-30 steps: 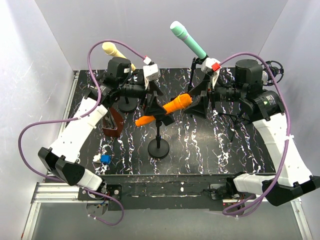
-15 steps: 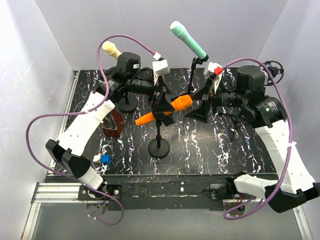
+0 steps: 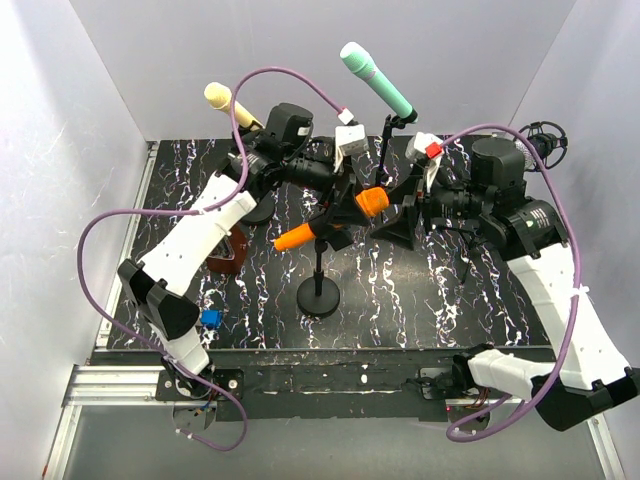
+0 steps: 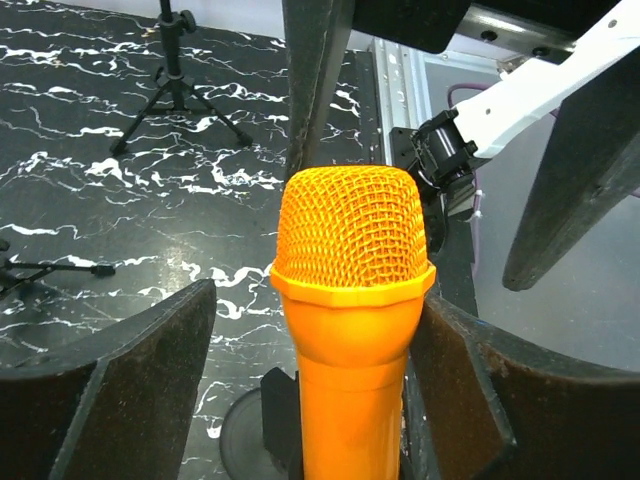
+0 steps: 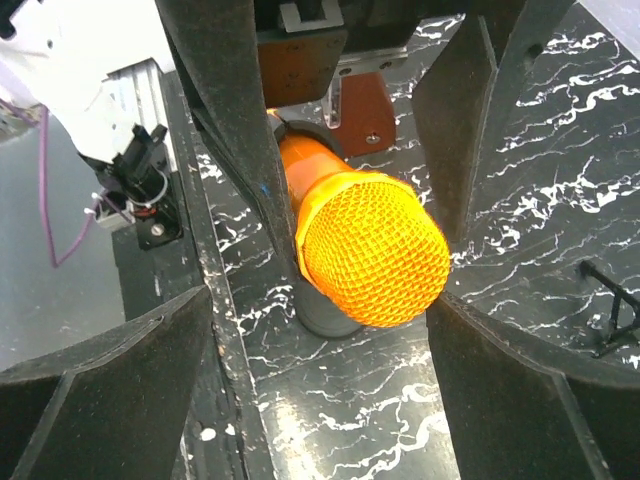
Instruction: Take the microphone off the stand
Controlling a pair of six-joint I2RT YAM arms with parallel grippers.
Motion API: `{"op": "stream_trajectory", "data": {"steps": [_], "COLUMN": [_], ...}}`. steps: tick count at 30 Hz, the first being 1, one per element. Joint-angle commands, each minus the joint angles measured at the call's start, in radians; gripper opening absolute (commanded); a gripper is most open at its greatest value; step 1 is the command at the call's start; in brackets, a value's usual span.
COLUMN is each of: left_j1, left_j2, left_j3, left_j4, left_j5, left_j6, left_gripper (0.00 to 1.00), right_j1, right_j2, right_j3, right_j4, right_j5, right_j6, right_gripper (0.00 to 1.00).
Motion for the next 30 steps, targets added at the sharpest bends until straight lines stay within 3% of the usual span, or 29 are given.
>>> {"op": "stream_trajectory", "data": {"steps": [1,9,11,16,21,23,30], "left_j1": [-0.007,-0.007,-0.006,-0.006,-0.007,-0.006,-0.006], "left_j2": [-0.009,0.054,0.027,-0.064,-0.027,-0.035,-0.046], "left_j3": [0.047,0.198,0.177,0.068,0.149,0.136,0.146], "left_j4": [-0.006,-0.161,-0.167,-0.172,-0.302,-0.316,-0.339], "left_j5": [0.03,0.056,0.056,0.079,0.114,0.116,0.105], "left_j6": [0.021,0.134,0.171,0.32,0.459,0.516,0.558], "left_gripper": [0.71,0.33,0.29,0.21,0.13,0.0,0.0], "right_j1": [0.002,0.004,0.007,0.016,0.024,0.028,0.094], "right_j2": [-0.064,-0.161,-0.153,-0.064,-0.033,-0.02,-0.001], "right_j3": [-0.07,-0.328,-0.368,-0.343,-0.392,-0.409,-0.46], "right_j4": [-0.013,0.287,0.389,0.449,0.568,0.613,0.802], "right_j5": [-0.012,-0.107,-0.115,-0.173,-0.245,-0.278,-0.268], "right_j6": [-0.075,-0.029,0.0,-0.019,-0.042,-0.031,0.006], "right_gripper": [0.94,0.95,0.96,0.95,0.95,0.95,0.95]}}
